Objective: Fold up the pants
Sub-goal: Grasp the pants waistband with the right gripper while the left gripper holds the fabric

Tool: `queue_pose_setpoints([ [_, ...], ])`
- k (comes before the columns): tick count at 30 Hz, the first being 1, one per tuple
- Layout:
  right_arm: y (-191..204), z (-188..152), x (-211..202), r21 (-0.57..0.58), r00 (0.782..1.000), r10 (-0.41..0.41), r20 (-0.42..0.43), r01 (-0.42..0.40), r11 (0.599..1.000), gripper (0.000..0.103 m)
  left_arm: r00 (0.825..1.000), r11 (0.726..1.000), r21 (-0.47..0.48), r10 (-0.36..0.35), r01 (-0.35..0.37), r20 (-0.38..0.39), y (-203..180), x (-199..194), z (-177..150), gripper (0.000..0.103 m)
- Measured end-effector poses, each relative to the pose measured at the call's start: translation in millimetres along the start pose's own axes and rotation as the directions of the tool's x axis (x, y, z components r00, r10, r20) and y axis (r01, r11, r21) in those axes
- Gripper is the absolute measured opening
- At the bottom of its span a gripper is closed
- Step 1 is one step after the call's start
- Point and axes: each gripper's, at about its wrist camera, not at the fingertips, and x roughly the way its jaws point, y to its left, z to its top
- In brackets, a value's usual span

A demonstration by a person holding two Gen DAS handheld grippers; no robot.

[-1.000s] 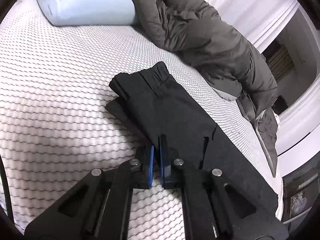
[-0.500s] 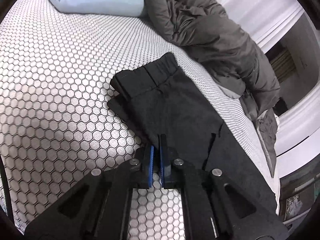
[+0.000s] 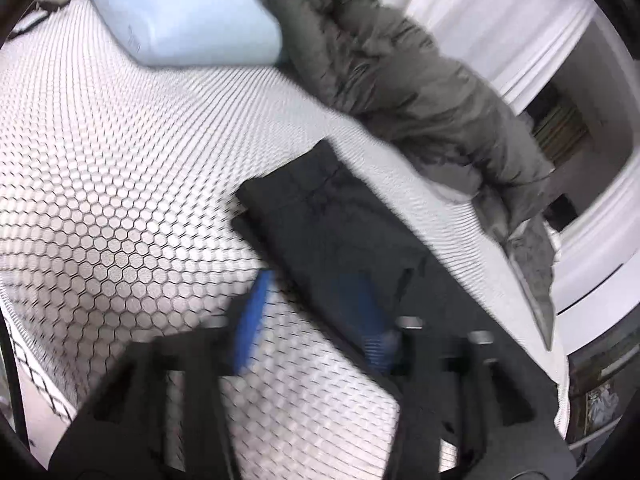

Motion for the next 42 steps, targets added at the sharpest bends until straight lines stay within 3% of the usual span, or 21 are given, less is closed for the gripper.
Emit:
queue_pose_setpoints([
  [1,-2,-2,1,0.007,1.0,0.01,-0.01,-0.01,1.0,0.064,1.0,1.0,0.025,-0.01,0.01,0.012,-9,-6,-1,0.072],
  [2,-2,-3,2,0.013,1.0,0.018,-0.009,-0.018,1.0,0.065,1.0,0.998,0.055,-0.019,0.018,0.021,-19,-10,-2,0.08],
  [6,-3,5,21,0.063,1.0,-0.002,0.029,0.0,0.998,0.064,0.998,0.972,0.226,-0.067,0.069,-0.017,-75,-7,-20,0.085],
  [7,-2,9,27,0.057,0.999,-0.039,0.033,0.037,0.998,0.04,0.996,0.965,0.246,-0.081,0.088,-0.036,-86,-3,-24,0.085],
  [8,0,10,29,0.048,0.994,-0.101,0.033,0.1,0.994,0.025,0.994,0.957,0.268,-0.095,0.107,-0.057,-98,0,-30,0.085],
  [12,20,4,-1,-0.053,0.992,-0.058,0.108,0.064,0.997,0.019,0.981,0.897,0.4,-0.153,0.187,-0.116,-156,7,-64,0.085],
  [15,-2,1,8,-0.01,0.992,-0.118,0.034,0.118,0.993,0.026,0.962,0.818,0.511,-0.181,0.263,-0.206,-211,20,-104,0.085],
  [17,-18,0,10,0.047,0.999,-0.054,-0.001,0.054,0.997,0.031,0.947,0.767,0.561,-0.192,0.31,-0.259,-245,28,-132,0.085],
  [18,-18,1,2,0.049,1.0,-0.012,0.017,0.012,0.999,0.036,0.934,0.726,0.596,-0.198,0.343,-0.296,-267,32,-153,0.085],
  [20,-11,3,-7,0.036,0.999,0.029,0.038,-0.03,0.999,0.067,0.915,0.657,0.644,-0.206,0.392,-0.347,-299,32,-188,0.085],
  [22,-7,5,-5,0.03,0.997,0.065,0.039,-0.066,0.997,0.074,0.894,0.581,0.685,-0.202,0.439,-0.4,-333,36,-228,0.085],
  [25,1,11,16,0.029,0.999,0.053,-0.001,-0.053,0.998,0.074,0.859,0.474,0.723,-0.184,0.503,-0.477,-374,45,-283,0.085],
  [28,5,15,30,0.033,1.0,0.025,0.015,-0.025,0.999,0.069,0.843,0.407,0.75,-0.109,0.521,-0.527,-398,59,-328,0.085],
  [29,7,15,32,0.041,0.999,0.012,0.039,-0.013,0.999,0.049,0.835,0.382,0.759,-0.065,0.527,-0.547,-402,64,-343,0.087],
  [31,12,15,36,0.037,0.995,-0.032,0.091,0.029,0.999,0.029,0.865,0.341,0.805,-0.049,0.485,-0.5,-403,65,-357,0.092],
  [32,13,14,35,0.037,0.995,-0.022,0.094,0.018,0.999,0.024,0.868,0.349,0.804,-0.059,0.481,-0.494,-403,64,-358,0.095],
  [33,17,12,33,0.029,0.994,-0.023,0.107,0.02,0.999,0.022,0.859,0.373,0.785,-0.068,0.494,-0.508,-401,65,-356,0.095],
  [37,33,10,15,-0.02,0.99,-0.002,0.142,0.005,1.0,0.016,0.802,0.454,0.671,-0.208,0.586,-0.56,-387,53,-323,0.094],
  [38,43,9,11,-0.047,0.988,0.0,0.157,0.008,0.999,0.016,0.8,0.478,0.651,-0.244,0.59,-0.547,-378,49,-306,0.094],
  [42,100,-3,-3,-0.229,0.98,0.044,0.192,0.001,0.973,0.015,0.841,0.593,0.603,-0.289,0.533,-0.458,-330,43,-239,0.094],
])
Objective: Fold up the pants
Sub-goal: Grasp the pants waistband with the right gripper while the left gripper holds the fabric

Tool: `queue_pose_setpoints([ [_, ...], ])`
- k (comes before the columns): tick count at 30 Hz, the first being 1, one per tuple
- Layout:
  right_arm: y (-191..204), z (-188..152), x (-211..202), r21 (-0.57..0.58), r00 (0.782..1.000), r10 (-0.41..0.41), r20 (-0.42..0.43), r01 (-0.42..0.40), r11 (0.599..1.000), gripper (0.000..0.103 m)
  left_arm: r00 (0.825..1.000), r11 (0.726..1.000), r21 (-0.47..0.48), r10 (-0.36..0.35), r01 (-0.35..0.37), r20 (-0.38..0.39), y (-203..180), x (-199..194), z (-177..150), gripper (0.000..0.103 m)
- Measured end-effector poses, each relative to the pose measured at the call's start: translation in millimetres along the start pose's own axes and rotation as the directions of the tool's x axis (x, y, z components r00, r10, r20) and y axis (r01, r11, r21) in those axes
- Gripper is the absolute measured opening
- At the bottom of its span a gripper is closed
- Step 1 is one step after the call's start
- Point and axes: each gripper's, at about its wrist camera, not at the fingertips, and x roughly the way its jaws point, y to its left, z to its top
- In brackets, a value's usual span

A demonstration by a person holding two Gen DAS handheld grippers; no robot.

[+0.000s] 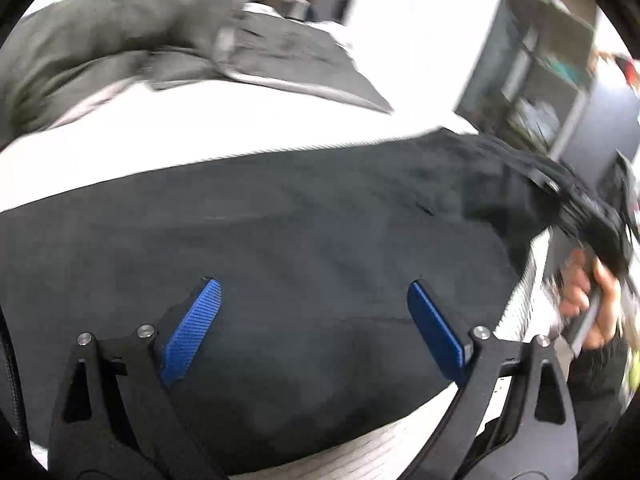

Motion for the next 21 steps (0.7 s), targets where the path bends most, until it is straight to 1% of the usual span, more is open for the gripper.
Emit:
queue_pose_setpoints([
  [2,33,-1,0,-0.077,0.999,0.036,-0.003,-0.036,0.996,0.015,0.999,0.997,-0.072,0.014,-0.011,0.042,32,-26,-4,0.094],
  [3,57,-3,5,-0.119,0.998,0.06,-0.012,-0.061,0.991,0.015,0.998,0.994,-0.11,0.029,-0.023,0.057,48,-36,-7,0.094],
  [5,89,-8,16,-0.17,0.995,0.093,-0.034,-0.097,0.981,0.014,0.997,0.981,-0.193,0.041,-0.029,0.061,81,-55,-16,0.094],
  [7,130,-18,31,-0.225,0.988,0.136,-0.069,-0.148,0.963,0.014,0.996,0.961,-0.276,0.05,-0.028,0.071,114,-78,-32,0.094],
  [8,157,-23,42,-0.259,0.981,0.164,-0.101,-0.185,0.948,0.013,0.995,0.951,-0.306,0.06,-0.033,0.078,127,-86,-36,0.094],
  [9,175,-28,49,-0.275,0.975,0.187,-0.12,-0.214,0.937,0.013,0.993,0.941,-0.335,0.076,-0.043,0.086,141,-95,-42,0.094],
  [10,201,-34,61,-0.296,0.961,0.23,-0.155,-0.267,0.917,0.013,0.991,0.931,-0.362,0.09,-0.05,0.095,155,-105,-47,0.094],
  [11,221,-39,70,-0.31,0.95,0.257,-0.18,-0.302,0.901,0.012,0.99,0.923,-0.382,0.098,-0.053,0.099,165,-111,-51,0.094],
  [13,275,-61,89,-0.349,0.907,0.324,-0.27,-0.406,0.845,0.012,0.987,0.898,-0.436,0.117,-0.06,0.107,191,-126,-61,0.094],
  [14,302,-73,101,-0.363,0.876,0.349,-0.331,-0.46,0.81,0.013,0.986,0.884,-0.463,0.124,-0.059,0.111,202,-133,-65,0.094],
  [15,327,-91,114,-0.37,0.831,0.367,-0.418,-0.524,0.767,0.014,0.986,0.874,-0.482,0.127,-0.059,0.11,213,-132,-63,0.094],
  [16,342,-111,120,-0.365,0.78,0.372,-0.503,-0.582,0.726,0.018,0.986,0.862,-0.505,0.121,-0.049,0.112,222,-136,-64,0.094],
  [17,357,-133,132,-0.357,0.722,0.356,-0.594,-0.633,0.687,0.02,0.987,0.856,-0.516,0.11,-0.033,0.12,224,-137,-65,0.094],
  [18,368,-157,142,-0.359,0.666,0.306,-0.68,-0.667,0.652,0.022,0.987,0.856,-0.517,0.098,-0.018,0.127,225,-140,-67,0.094],
  [19,373,-179,147,-0.382,0.633,0.237,-0.737,-0.679,0.627,0.026,0.988,0.863,-0.505,0.089,-0.012,0.13,226,-142,-70,0.094],
  [20,372,-190,147,-0.398,0.62,0.198,-0.759,-0.683,0.613,0.026,0.988,0.872,-0.49,0.089,-0.016,0.127,223,-141,-69,0.094],
  [21,366,-199,145,-0.412,0.614,0.171,-0.771,-0.684,0.602,0.028,0.989,0.881,-0.472,0.092,-0.025,0.119,220,-140,-69,0.094],
])
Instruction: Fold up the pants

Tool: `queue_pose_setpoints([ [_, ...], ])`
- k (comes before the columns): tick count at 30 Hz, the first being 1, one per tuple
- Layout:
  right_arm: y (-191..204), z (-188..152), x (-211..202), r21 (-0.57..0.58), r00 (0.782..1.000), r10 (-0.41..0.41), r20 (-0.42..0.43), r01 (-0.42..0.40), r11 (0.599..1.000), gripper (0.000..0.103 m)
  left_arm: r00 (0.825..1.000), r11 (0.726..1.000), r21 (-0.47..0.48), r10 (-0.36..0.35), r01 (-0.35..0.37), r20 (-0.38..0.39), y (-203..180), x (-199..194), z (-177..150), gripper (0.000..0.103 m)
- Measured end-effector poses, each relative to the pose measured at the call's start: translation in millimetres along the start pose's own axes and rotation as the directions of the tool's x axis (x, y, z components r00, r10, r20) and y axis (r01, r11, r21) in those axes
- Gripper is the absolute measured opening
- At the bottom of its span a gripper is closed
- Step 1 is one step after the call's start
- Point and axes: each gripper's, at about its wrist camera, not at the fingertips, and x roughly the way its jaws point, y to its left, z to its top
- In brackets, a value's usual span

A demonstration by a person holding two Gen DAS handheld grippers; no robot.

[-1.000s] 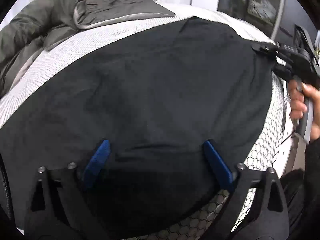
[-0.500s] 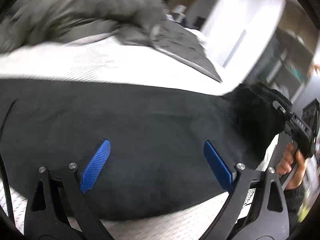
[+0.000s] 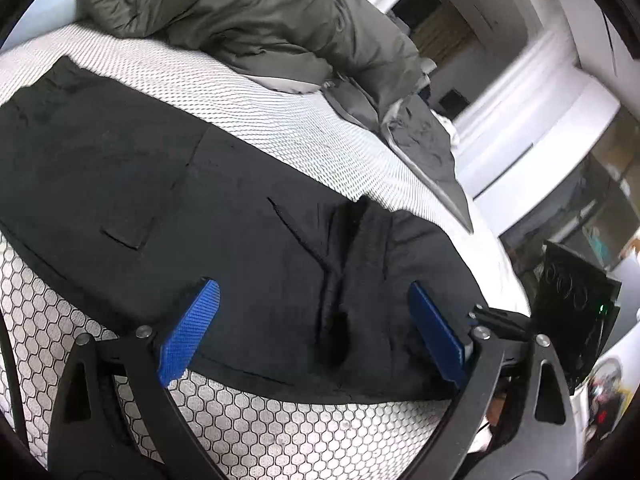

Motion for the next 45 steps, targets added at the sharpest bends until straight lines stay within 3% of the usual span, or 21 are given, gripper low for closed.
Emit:
queue_pose_setpoints([
  [4,-16,-35,-33,0.07,0.997,-0.027,0.068,0.022,0.997,0.058,0.993,0.997,0.073,-0.03,0.039,-0.114,-33,31,-11,0.083],
  [6,-26,-53,-59,0.125,0.987,-0.089,0.136,0.072,0.99,0.06,0.985,0.987,0.16,0.01,0.018,-0.171,-48,43,-21,0.063],
  [7,-32,-58,-68,0.154,0.98,-0.117,0.159,0.092,0.984,0.06,0.979,0.975,0.219,0.065,-0.021,-0.192,-56,50,-27,0.043],
  [9,-47,-79,-92,0.227,0.965,-0.154,0.21,0.106,0.968,0.06,0.968,0.95,0.297,0.155,-0.092,-0.198,-62,56,-36,0.037],
  [12,-73,-103,-112,0.318,0.952,-0.225,0.209,0.151,0.936,0.061,0.966,0.949,0.3,0.162,-0.097,-0.201,-57,45,-37,0.029],
  [15,-103,-126,-124,0.414,0.943,-0.285,0.171,0.194,0.889,0.064,0.975,0.973,0.226,0.087,-0.04,-0.202,-53,29,-30,0.031],
  [16,-113,-133,-128,0.453,0.94,-0.303,0.16,0.203,0.868,0.065,0.978,0.981,0.196,0.041,0.0,-0.205,-56,25,-23,0.043],
  [17,-124,-141,-129,0.503,0.942,-0.298,0.157,0.184,0.844,0.065,0.982,0.983,0.18,0.007,0.027,-0.189,-59,22,-17,0.067],
  [19,-140,-148,-128,0.558,0.951,-0.261,0.163,0.129,0.819,0.065,0.992,0.987,0.159,-0.017,0.037,-0.128,-68,24,4,0.097],
  [24,-145,-148,-133,0.553,0.954,-0.221,0.204,0.074,0.83,0.065,0.975,0.978,0.204,0.079,-0.037,-0.206,-93,96,55,0.098],
  [27,-146,-144,-123,0.532,0.96,-0.202,0.193,0.071,0.844,0.065,0.934,0.977,0.205,0.127,-0.06,-0.334,-93,150,65,0.091],
  [28,-146,-145,-122,0.529,0.962,-0.199,0.189,0.07,0.846,0.065,0.916,0.983,0.176,0.108,-0.041,-0.386,-90,165,65,0.071],
  [29,-148,-144,-120,0.53,0.963,-0.191,0.191,0.063,0.845,0.066,0.909,0.988,0.148,0.101,-0.044,-0.404,-87,173,64,0.063],
  [30,-148,-145,-121,0.53,0.964,-0.18,0.197,0.05,0.846,0.067,0.912,0.993,0.111,0.081,-0.039,-0.403,-82,177,64,0.056],
  [31,-150,-149,-123,0.527,0.964,-0.173,0.201,0.042,0.849,0.068,0.922,0.997,0.073,0.039,-0.012,-0.386,-77,177,66,0.037],
  [34,-150,-154,-129,0.526,0.965,-0.161,0.206,0.029,0.85,0.069,0.944,0.999,0.02,-0.019,0.028,-0.329,-69,161,78,0.028],
  [36,-148,-155,-129,0.522,0.967,-0.158,0.201,0.031,0.852,0.069,0.954,0.999,0.041,0.023,-0.011,-0.298,-66,156,84,0.028],
  [40,-144,-158,-131,0.507,0.973,-0.152,0.172,0.045,0.861,0.072,0.944,0.997,0.018,0.073,-0.071,-0.322,-63,155,88,0.037],
  [42,-140,-162,-137,0.505,0.978,-0.134,0.16,0.035,0.862,0.072,0.955,0.997,0.046,0.072,-0.061,-0.288,-73,136,85,0.05],
  [44,-134,-167,-142,0.5,0.985,-0.104,0.14,0.02,0.866,0.073,0.967,0.989,0.109,0.12,-0.098,-0.224,-89,111,76,0.084],
  [45,-129,-170,-146,0.49,0.987,-0.088,0.134,0.011,0.871,0.073,0.971,0.983,0.14,0.146,-0.121,-0.191,-100,99,67,0.086],
])
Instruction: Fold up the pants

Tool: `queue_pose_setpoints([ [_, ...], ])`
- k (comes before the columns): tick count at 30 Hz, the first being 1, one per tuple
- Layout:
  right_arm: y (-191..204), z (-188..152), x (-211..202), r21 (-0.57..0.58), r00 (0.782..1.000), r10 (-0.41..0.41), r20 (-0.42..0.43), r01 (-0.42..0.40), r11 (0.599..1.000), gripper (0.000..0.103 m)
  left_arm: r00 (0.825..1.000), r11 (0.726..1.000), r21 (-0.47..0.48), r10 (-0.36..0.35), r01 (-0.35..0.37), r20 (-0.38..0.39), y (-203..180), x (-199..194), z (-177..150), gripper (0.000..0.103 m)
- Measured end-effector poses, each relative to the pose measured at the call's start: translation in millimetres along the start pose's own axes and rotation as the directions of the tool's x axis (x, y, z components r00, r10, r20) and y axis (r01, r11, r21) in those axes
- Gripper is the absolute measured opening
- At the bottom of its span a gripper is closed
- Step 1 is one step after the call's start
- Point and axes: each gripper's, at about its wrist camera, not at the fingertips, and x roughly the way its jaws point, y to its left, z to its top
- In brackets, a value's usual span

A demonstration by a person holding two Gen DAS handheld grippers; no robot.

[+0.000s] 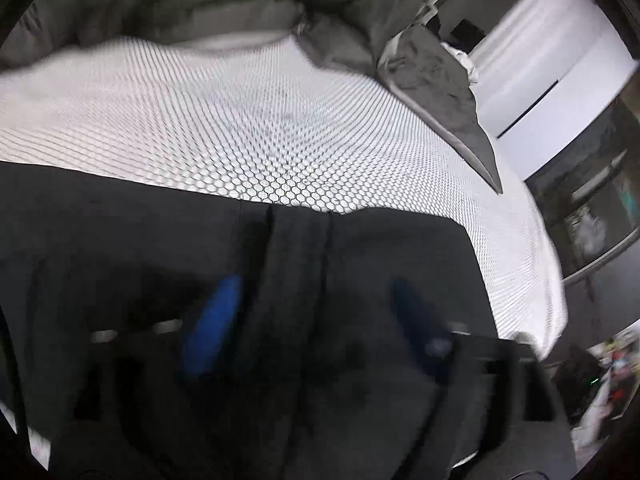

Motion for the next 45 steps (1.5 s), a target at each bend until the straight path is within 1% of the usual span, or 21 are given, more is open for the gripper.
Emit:
queue_pose_setpoints([
  [5,3,-13,-7,-0.011,0.999,0.035,-0.029,-0.035,0.999,0.071,0.998,0.99,0.14,-0.041,0.034,0.048,-69,-29,-71,0.087],
  [8,7,-16,-9,0.042,0.999,0.033,0.003,-0.033,0.999,0.055,0.997,0.956,0.286,-0.074,0.065,0.023,-121,-17,-102,0.087],
  [12,5,-25,-2,0.16,0.996,0.088,-0.032,-0.081,0.984,0.044,0.995,0.937,0.336,-0.099,0.095,-0.006,-152,-1,-120,0.087],
  [14,5,-31,1,0.179,0.996,0.079,-0.038,-0.071,0.981,0.025,0.994,0.939,0.326,-0.102,0.106,-0.028,-159,12,-120,0.087],
  [15,5,-34,1,0.189,0.997,0.073,-0.029,-0.066,0.98,0.008,0.995,0.945,0.311,-0.096,0.098,-0.022,-158,15,-121,0.087],
  [16,4,-37,0,0.208,0.997,0.077,-0.01,-0.073,0.976,0.005,0.996,0.951,0.295,-0.09,0.092,-0.023,-156,17,-120,0.087],
  [21,26,-46,-23,0.159,0.992,0.124,0.025,-0.126,0.979,0.004,0.996,0.962,0.26,-0.084,0.086,-0.019,-152,16,-116,0.087],
  [25,40,-67,3,0.046,0.986,0.068,-0.154,-0.061,0.997,0.01,0.997,0.924,0.374,-0.068,0.073,-0.028,-165,10,-136,0.087],
  [26,38,-67,-3,0.042,0.988,0.074,-0.138,-0.068,0.997,0.012,0.997,0.914,0.398,-0.065,0.074,-0.037,-171,9,-144,0.087],
  [27,37,-65,-10,0.043,0.99,0.081,-0.117,-0.077,0.996,0.022,0.996,0.907,0.414,-0.07,0.083,-0.047,-175,6,-152,0.087],
  [28,33,-61,-23,0.05,0.994,0.086,-0.065,-0.083,0.995,0.038,0.994,0.892,0.439,-0.085,0.106,-0.067,-183,5,-163,0.087],
  [29,29,-57,-34,0.064,0.997,0.081,-0.012,-0.08,0.995,0.045,0.992,0.876,0.466,-0.096,0.122,-0.079,-192,3,-174,0.087],
  [31,20,-47,-42,0.102,0.996,0.07,0.051,-0.075,0.992,0.045,0.991,0.82,0.557,-0.11,0.133,-0.076,-212,-2,-203,0.087],
  [33,7,-37,-39,0.159,0.995,0.069,0.066,-0.078,0.984,0.045,0.996,0.76,0.645,-0.092,0.082,-0.018,-230,-6,-228,0.087],
  [36,-6,-22,-20,0.206,0.997,0.064,0.034,-0.07,0.976,0.045,0.997,0.654,0.756,-0.032,-0.028,0.064,-251,3,-261,0.069],
  [38,-11,-15,-7,0.22,0.997,0.068,0.02,-0.071,0.973,0.045,0.992,0.591,0.798,0.047,-0.12,0.114,-256,17,-275,0.037],
  [39,-12,-12,-1,0.223,0.997,0.08,0.016,-0.082,0.971,0.045,0.989,0.584,0.8,0.049,-0.14,0.137,-254,20,-278,0.027],
  [40,-13,-6,3,0.223,0.996,0.087,0.012,-0.087,0.971,0.045,0.989,0.598,0.79,0.03,-0.136,0.148,-251,18,-277,0.014],
  [42,-12,3,16,0.214,0.995,0.104,0.0,-0.102,0.972,0.044,0.988,0.616,0.778,0.0,-0.122,0.156,-246,12,-274,0.008],
  [44,-13,10,28,0.198,0.997,0.08,-0.019,-0.074,0.977,0.017,0.985,0.598,0.791,-0.017,-0.129,0.173,-242,10,-274,0.005],
  [45,-14,11,34,0.197,0.997,0.072,-0.023,-0.066,0.978,0.013,0.981,0.584,0.798,-0.017,-0.146,0.192,-240,10,-278,0.005],
])
